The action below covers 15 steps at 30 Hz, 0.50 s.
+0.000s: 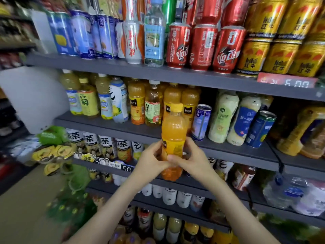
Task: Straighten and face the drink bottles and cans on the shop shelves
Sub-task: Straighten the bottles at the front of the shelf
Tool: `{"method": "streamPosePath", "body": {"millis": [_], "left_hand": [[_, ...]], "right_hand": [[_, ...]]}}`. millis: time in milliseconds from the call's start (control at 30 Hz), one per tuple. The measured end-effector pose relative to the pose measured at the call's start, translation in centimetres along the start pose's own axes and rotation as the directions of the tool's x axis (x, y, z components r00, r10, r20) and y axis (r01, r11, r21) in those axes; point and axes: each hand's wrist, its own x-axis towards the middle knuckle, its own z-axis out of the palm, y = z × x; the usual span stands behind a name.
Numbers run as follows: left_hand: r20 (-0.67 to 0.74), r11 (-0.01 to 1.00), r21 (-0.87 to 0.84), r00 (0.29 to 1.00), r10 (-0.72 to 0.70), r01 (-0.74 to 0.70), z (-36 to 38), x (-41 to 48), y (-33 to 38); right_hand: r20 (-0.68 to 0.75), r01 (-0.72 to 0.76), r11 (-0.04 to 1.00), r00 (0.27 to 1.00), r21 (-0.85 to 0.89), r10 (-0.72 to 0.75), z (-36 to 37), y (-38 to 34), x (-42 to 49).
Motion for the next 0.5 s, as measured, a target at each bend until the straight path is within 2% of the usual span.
{"method": "streamPosePath", "body": {"millis": [200, 267, 333, 500], "left_hand": [[-0.166, 0.970, 0.243, 0.985, 0.041, 0.001, -3.9, -2.3, -0.7], [-0.191, 0.961, 0.275, 0.980, 0.050, 0.004, -5.5, -2.3, -0.8], [-0.175, 0.952, 0.307, 0.982, 0.070, -0.013, -7.5, -1.8, -1.0], [-0.008, 0.958, 0.270, 0.994, 0.106, -0.100, -14.4, 0.9, -2.6]], "right_hand": [[0.011, -0.007, 0.999, 1.000, 0.047, 0.006, 4.9, -1.5, 1.1], [-0.012, 0.019, 0.999, 1.000, 0.049, -0.018, 6.5, -2.1, 1.8], [-0.060, 0.062, 0.997, 0.996, 0.054, -0.059, 7.9, -2.6, 2.8], [-0.146, 0.118, 0.991, 0.983, 0.062, -0.108, 11.8, -3.7, 6.2]]}}
